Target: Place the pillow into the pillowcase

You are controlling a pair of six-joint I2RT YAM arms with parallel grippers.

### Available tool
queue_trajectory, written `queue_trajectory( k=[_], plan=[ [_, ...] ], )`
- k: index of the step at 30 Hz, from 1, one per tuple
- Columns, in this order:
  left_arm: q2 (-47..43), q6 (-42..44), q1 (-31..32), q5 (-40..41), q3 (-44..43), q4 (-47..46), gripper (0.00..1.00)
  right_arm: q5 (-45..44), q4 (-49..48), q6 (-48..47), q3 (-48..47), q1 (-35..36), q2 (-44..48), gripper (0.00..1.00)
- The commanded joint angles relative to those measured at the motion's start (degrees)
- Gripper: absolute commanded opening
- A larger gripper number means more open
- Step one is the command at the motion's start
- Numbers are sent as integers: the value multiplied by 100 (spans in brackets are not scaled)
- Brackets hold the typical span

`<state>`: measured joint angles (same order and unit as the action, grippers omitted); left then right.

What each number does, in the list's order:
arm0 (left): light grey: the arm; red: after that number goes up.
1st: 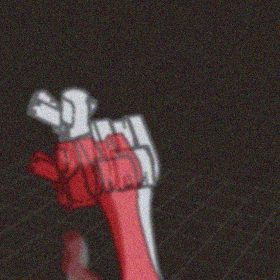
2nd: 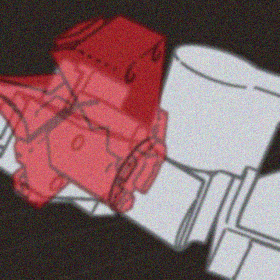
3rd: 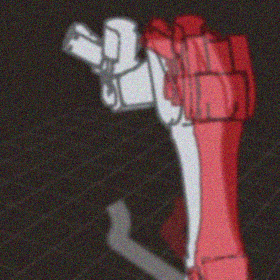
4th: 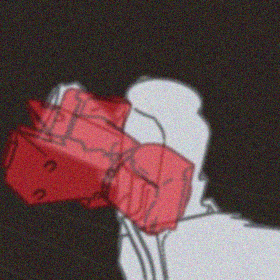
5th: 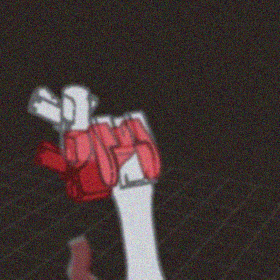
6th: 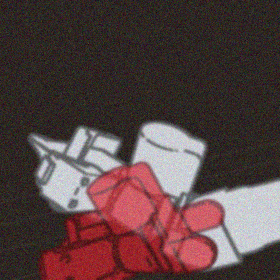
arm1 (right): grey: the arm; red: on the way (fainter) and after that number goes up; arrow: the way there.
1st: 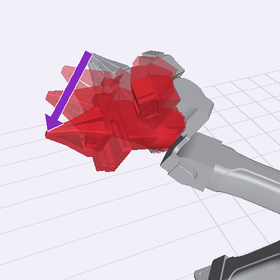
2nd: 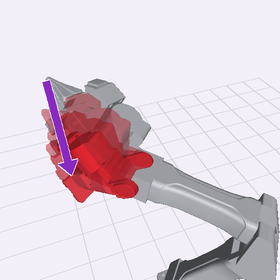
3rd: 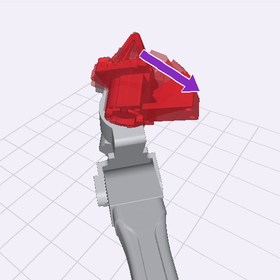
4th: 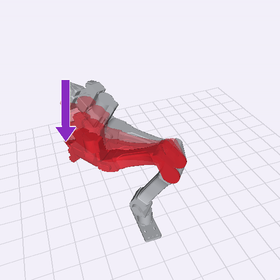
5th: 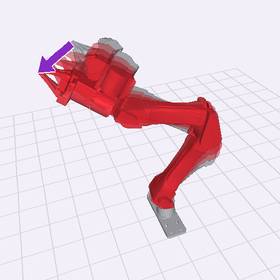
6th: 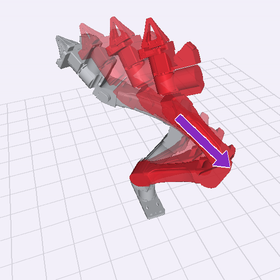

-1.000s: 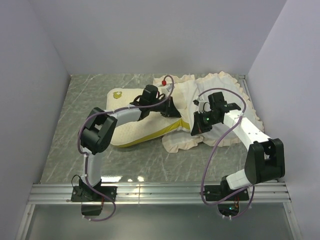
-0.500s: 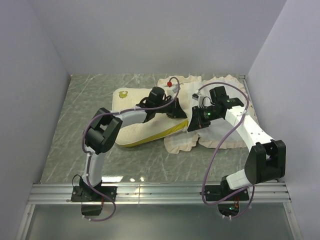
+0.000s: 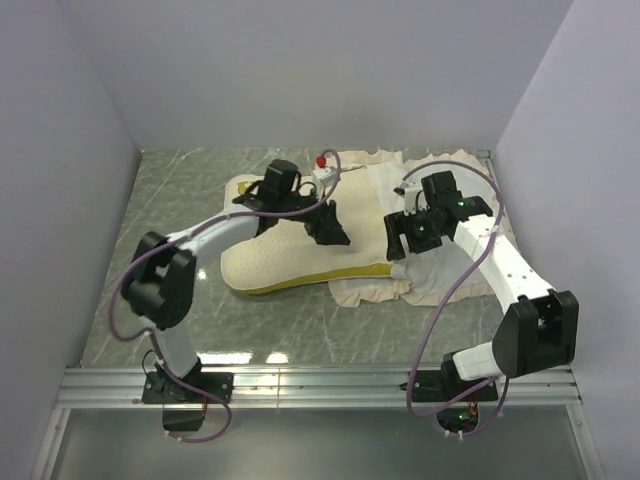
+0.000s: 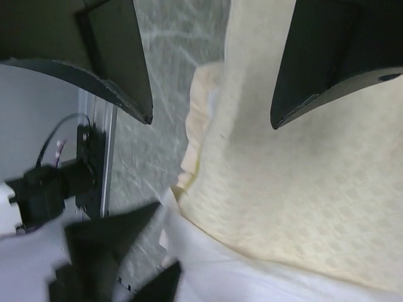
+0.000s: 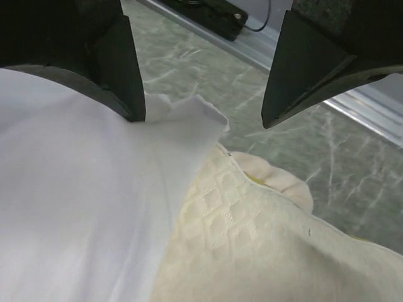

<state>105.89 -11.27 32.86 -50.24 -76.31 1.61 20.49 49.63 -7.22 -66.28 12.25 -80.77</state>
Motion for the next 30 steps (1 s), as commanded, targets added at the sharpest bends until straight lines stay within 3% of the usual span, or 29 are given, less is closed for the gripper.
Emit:
queue_trajectory(
  k=[1,5,8,12,16,21,24,25,30],
  plan=[
    [-1181,2116,-122,-452,256,1427,81,-608,-348,-227,-596,136,361,83],
    [-1955,4433,-113,-417,1107,2589,81,-800,-672,-376,-544,749,422,84],
    [-2449,5332,-96,-382,1687,2915,82,-1362,-1033,-587,-342,1504,317,85],
    [-2985,5609,0,-215,2357,2609,83,-1723,-1402,-833,-227,1973,-69,85],
    [-3565,5758,580,634,3156,1471,84,-2188,-1745,-1079,-122,2159,-588,86],
    [-3128,5829,1433,1349,3527,500,84,-2365,-1851,-1220,-104,2194,-1195,85],
    [-2548,5689,1653,1569,3334,-1,84,-2287,-1782,-1229,-148,2194,-1265,74],
    [-2277,5653,1705,1648,3281,-107,85,-2269,-1737,-1220,-174,2194,-1283,66],
    [-1537,5565,2092,2184,2947,-932,84,-2111,-1632,-1167,-253,2176,-1406,50]
  ],
)
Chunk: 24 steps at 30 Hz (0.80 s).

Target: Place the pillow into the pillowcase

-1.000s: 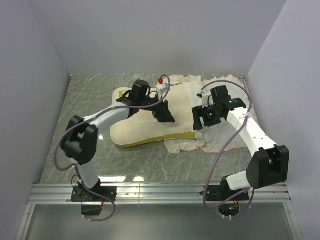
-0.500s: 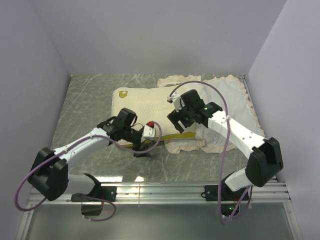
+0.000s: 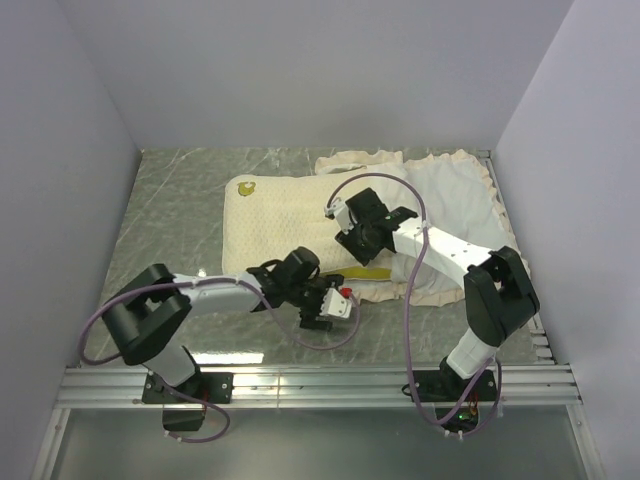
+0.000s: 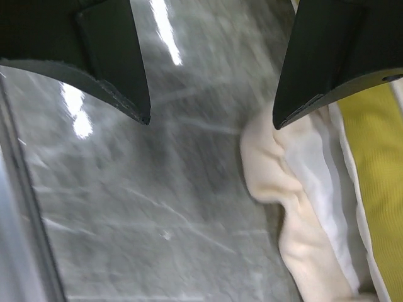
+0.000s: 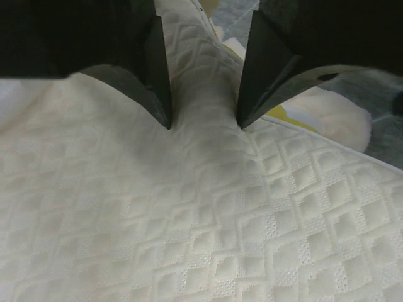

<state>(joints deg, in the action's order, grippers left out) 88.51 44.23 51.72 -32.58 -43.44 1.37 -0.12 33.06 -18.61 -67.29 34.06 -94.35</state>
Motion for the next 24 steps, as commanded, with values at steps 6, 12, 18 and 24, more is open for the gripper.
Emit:
queue_trajectory(
  k=[6,12,18,24],
  plan=[
    [1036,-178,373,1024,-727,-1305,78,-14,148,33,-285,-31,-119,27],
    [1634,-204,373,1377,-1122,-1034,66,152,271,24,-320,-102,-93,17],
    [1276,-28,198,1474,-1070,-157,17,153,324,-107,-215,-181,-14,10],
    [-461,165,-66,991,-798,1845,0,21,201,-336,-4,-339,118,3]
  ],
)
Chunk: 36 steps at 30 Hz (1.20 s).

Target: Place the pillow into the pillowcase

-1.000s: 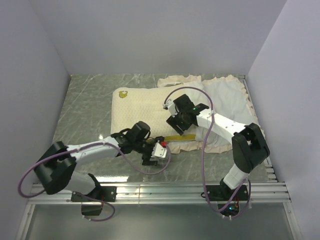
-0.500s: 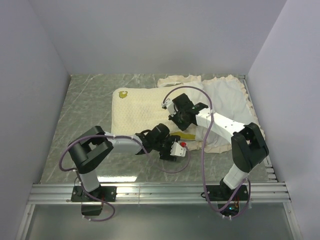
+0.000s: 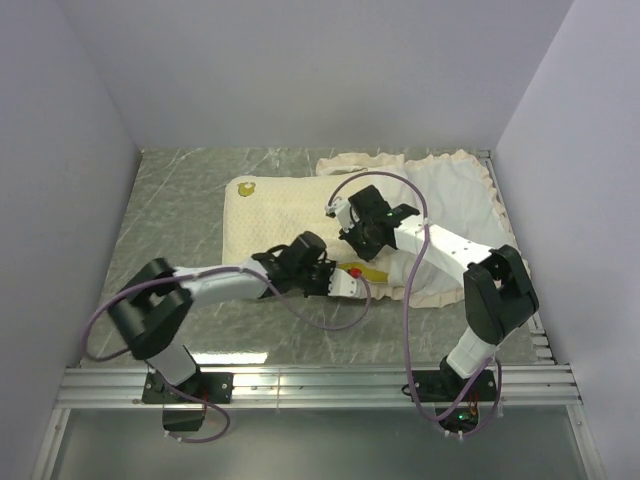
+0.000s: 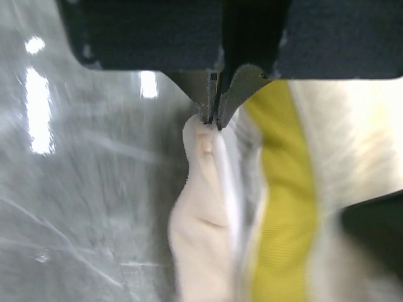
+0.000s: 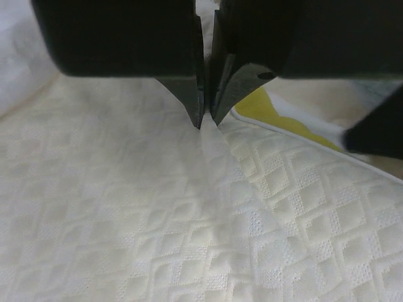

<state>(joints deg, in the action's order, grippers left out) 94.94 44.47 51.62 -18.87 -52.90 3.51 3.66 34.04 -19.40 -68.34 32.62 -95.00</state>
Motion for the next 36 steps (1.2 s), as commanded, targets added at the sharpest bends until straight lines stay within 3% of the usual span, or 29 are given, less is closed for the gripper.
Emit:
queue_trajectory(
  k=[1,8,13,17,18,19,22,24,25,27,28,33,36],
  plan=[
    [-1335,219,-46,-398,253,1897,0,-357,85,-284,101,-203,192,1],
    [-2637,361,-81,-485,763,3673,0,-182,129,-477,399,-186,394,0],
    [-3086,335,-99,-521,1483,3824,0,389,76,-363,724,68,579,0],
    [-3183,352,-301,-801,1503,3805,2,372,67,-249,821,367,526,0],
    [-3192,343,-371,-933,1415,3850,12,381,94,-205,804,368,526,5],
    [-3235,343,-606,-1082,1223,3885,40,372,111,-57,717,368,579,12],
    [-3455,2,-1055,-1715,879,3579,67,433,287,338,306,342,921,33],
    [-3482,-392,-1075,-1857,677,3159,74,687,454,594,23,289,1219,47],
    [-3464,-552,-1083,-1857,633,2965,91,758,498,856,-256,193,1299,52],
    [-3421,-1025,-1083,-1743,597,2491,93,855,612,1069,-443,43,1527,58],
    [-3394,-1115,-1083,-1708,597,2088,99,821,630,1244,-522,-44,1607,58],
    [-2684,-1843,-1057,-1611,536,627,99,689,726,1483,-190,-1151,1827,56],
    [-2103,-2091,-768,-1129,457,-515,99,443,954,1404,13,-1512,1836,54]
  ],
)
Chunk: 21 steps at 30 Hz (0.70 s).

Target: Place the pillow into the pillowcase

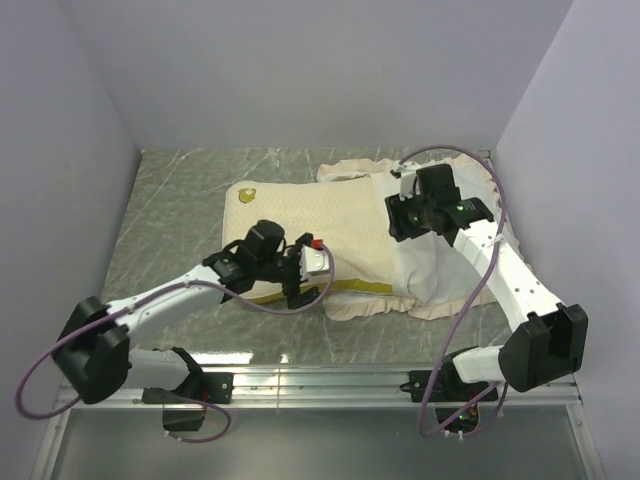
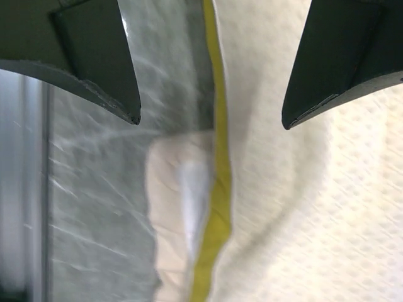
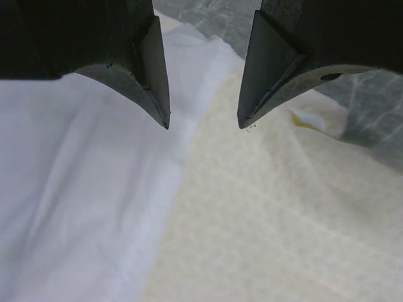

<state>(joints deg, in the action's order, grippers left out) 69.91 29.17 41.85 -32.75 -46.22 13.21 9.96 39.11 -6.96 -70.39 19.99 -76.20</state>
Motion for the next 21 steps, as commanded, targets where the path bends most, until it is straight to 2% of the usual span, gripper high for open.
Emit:
queue_trajectory(
  k=[1,2,5,7,11,18,20,21],
  plan=[
    [522,-535,454,626,-212,-1732,99,-204,518,169,262,-293,-26,54],
    [654,-518,569,760,-195,-2317,99,-187,649,169,280,-311,-17,54],
    [1399,-360,956,1007,-326,-2945,99,-30,808,230,420,-320,140,51],
    [1735,-228,1175,1060,-598,-3070,99,15,905,265,491,-320,211,50],
    [2674,159,1545,1665,-968,-3438,99,-20,1133,257,667,-434,387,50],
    [3836,704,1783,2431,-1564,-4055,98,137,1511,-190,781,-1101,702,50],
    [4169,722,1766,2467,-1802,-3740,86,331,1677,-340,825,-1390,791,50],
    [4241,652,1740,2232,-2047,-3547,61,392,1731,-445,834,-1471,878,50]
  ],
)
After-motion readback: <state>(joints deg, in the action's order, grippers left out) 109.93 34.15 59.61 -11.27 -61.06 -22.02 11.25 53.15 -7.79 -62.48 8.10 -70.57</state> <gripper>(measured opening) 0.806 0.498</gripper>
